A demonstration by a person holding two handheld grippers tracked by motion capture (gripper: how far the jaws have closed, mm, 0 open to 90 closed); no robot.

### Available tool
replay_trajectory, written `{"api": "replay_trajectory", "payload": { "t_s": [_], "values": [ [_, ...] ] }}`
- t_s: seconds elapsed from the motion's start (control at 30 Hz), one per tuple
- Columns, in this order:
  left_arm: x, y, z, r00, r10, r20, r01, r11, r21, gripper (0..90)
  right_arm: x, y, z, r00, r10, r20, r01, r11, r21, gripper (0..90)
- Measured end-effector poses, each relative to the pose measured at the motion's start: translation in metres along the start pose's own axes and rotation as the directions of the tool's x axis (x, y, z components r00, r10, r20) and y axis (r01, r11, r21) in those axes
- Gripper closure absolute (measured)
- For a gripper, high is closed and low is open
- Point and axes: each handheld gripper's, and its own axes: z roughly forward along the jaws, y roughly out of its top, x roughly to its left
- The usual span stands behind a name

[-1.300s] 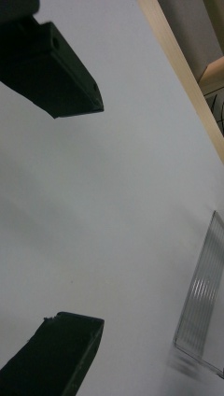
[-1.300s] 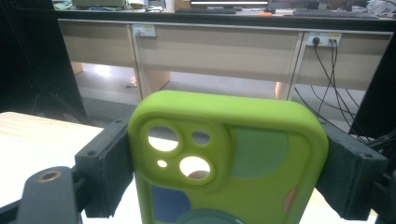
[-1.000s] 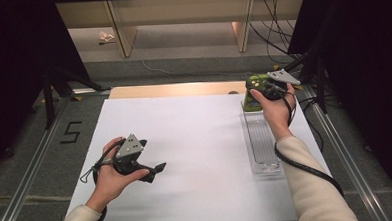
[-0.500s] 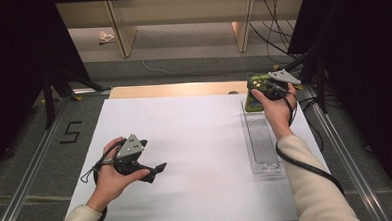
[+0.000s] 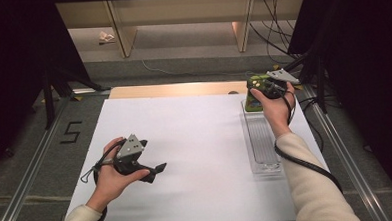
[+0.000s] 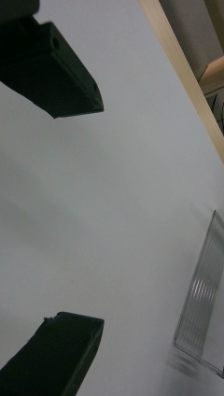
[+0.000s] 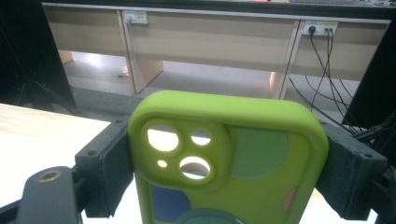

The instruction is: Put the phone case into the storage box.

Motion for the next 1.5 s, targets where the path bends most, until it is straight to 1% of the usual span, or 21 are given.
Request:
{"api": "replay_trajectory", "payload": {
  "t_s": [0.6, 1.5],
  "values": [
    [0.0, 0.0, 0.001, 1.0, -0.001, 0.003, 0.001, 1.0, 0.001, 0.0, -0.002, -0.002, 0.007, 1.0, 0.003, 0.009, -0.003, 1.0, 0.022, 17.1],
    [0.0, -0.001, 0.001, 1.0, 0.001, 0.004, -0.001, 1.0, 0.003, 0.0, -0.001, -0.001, 0.013, 0.9999, -0.013, 0.009, 0.012, 0.999, 0.04, 17.1]
  ]
}}
